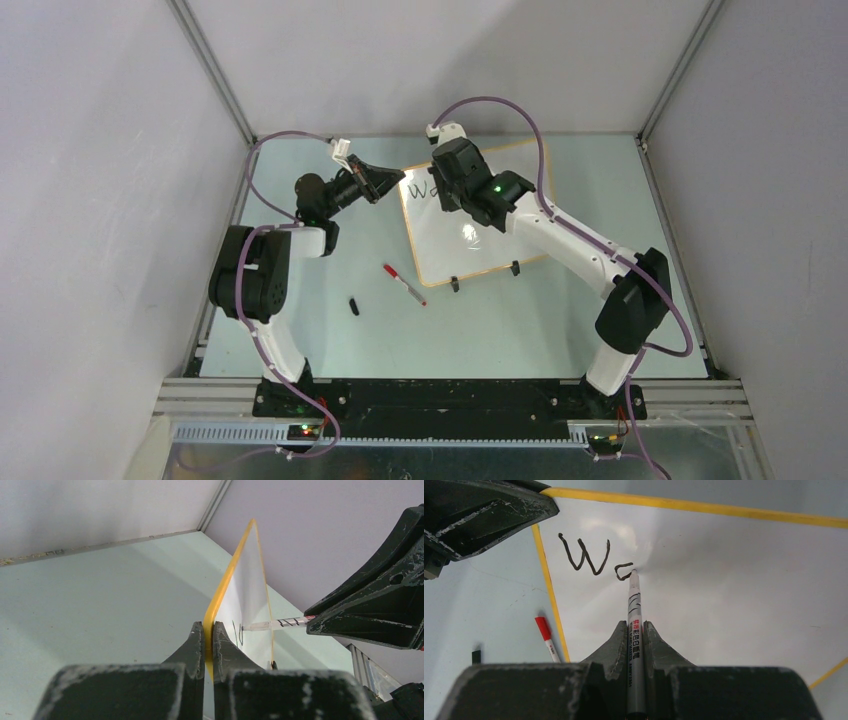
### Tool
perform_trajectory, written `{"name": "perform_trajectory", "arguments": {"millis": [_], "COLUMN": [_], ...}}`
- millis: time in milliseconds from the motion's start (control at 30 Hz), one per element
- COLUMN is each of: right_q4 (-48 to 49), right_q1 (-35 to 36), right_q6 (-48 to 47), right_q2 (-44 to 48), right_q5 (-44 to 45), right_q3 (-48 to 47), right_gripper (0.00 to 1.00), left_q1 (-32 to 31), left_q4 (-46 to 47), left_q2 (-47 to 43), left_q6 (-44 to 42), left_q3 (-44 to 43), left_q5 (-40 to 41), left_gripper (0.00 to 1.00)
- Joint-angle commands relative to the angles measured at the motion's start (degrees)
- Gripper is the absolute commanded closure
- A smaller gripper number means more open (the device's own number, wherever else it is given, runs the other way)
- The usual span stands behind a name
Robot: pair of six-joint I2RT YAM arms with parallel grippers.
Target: Write a sentence on the whiteboard
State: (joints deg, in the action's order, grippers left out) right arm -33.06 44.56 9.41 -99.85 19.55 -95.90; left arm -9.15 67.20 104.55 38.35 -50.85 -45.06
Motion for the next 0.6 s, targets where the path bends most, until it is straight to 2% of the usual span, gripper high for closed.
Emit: {"name": "perform_trajectory", "arguments": {"millis": [0, 567], "right_q4": [2.1, 2.4], "right_q1": [-1.0, -1.1], "right_q6": [-0.1, -0.4], "right_q2": [-0.9, -1.0], "right_q5": [2.6, 1.3], "right_q3": [-2.1, -2.8], "right_gripper": [1.00, 1.00], "left_q1": [-2.3, -2.7], "left_q4": [-3.7, -5.3], "left_q2": [-0.8, -1.2], "left_q6": [-4.3, -5.5], "left_q3": [-0.4, -0.5], "left_q5": [-2.9, -2.8], "left_gripper": [1.00, 1.00]}}
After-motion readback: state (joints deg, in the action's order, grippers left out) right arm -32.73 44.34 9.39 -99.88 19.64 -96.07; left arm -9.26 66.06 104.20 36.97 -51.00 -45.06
